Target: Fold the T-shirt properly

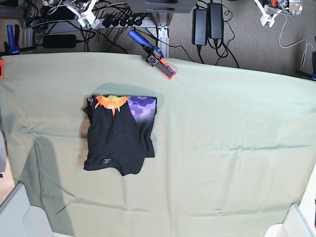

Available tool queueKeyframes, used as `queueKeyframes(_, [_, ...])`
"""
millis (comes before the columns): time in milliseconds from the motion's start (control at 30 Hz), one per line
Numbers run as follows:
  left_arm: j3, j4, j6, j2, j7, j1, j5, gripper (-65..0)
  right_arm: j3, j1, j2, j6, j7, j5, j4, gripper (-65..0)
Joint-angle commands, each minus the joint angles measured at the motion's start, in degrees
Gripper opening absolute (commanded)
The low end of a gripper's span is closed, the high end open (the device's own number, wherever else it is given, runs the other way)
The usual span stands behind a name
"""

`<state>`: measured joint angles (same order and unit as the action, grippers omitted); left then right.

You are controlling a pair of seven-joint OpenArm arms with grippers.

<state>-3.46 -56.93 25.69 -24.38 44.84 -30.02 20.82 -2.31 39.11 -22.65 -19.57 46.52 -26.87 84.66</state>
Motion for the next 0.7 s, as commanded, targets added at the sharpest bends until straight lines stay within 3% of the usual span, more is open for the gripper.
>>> queueKeyframes(0, [1.55, 1.95, -1.73, -0.39, -0.13, 1.51, -1.57, -65.0, -0.68, -0.66, -0.50, -3.08, 1.70, -0.83, -2.01, -65.0])
queueKeyframes(133, [9.38, 13.07, -4.57, 0.26, -3.39, 10.88, -4.02, -65.0, -3.89, -5.90, -0.24, -2.71, 1.64, -1.66, -14.32, -65.0])
queueKeyframes(400, [16.22, 27.87, -4.48, 4.17, -6.93, 27.17, -3.96, -65.0, -5.05, -20.13, 3.85, -2.25, -2.82, 1.07, -37.13, -65.0])
queueKeyframes(667, [22.25, 33.05, -4.52, 8.68, -5.88, 33.51, -4.13, -65.0, -5.05, -28.59, 6.84, -2.32, -3.85, 6.10, -43.52, -65.0])
